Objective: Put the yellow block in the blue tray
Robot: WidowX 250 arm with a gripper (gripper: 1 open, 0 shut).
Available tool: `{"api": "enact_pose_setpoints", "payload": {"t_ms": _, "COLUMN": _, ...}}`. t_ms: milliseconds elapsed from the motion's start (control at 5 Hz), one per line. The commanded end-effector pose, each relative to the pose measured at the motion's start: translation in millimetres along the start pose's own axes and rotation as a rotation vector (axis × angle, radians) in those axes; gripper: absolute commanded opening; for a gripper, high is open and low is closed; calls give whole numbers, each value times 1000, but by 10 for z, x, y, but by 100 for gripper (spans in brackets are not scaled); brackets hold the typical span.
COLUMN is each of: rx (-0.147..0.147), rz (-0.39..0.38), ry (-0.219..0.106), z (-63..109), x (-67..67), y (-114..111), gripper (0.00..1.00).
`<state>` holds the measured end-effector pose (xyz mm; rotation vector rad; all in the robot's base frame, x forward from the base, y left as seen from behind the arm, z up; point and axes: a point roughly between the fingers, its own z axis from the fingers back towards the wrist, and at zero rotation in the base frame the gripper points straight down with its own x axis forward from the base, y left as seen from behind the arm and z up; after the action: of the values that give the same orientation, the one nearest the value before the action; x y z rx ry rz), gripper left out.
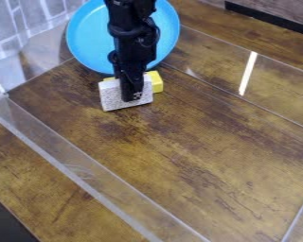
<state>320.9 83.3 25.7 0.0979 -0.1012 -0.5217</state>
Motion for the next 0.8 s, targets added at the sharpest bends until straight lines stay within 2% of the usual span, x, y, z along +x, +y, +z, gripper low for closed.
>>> {"api": "enact_pose_setpoints", "payload": {"t_ms": 0, "rx": -87, "rz": 23, "ry": 66, "z": -112, "x": -223, "y": -185, "gripper": 0}}
{"api": "enact_pose_setpoints", "payload": {"t_ms": 600, "rx": -108, "rz": 15, "ry": 30, "z": -8, "x": -99, "y": -300, "gripper": 0}}
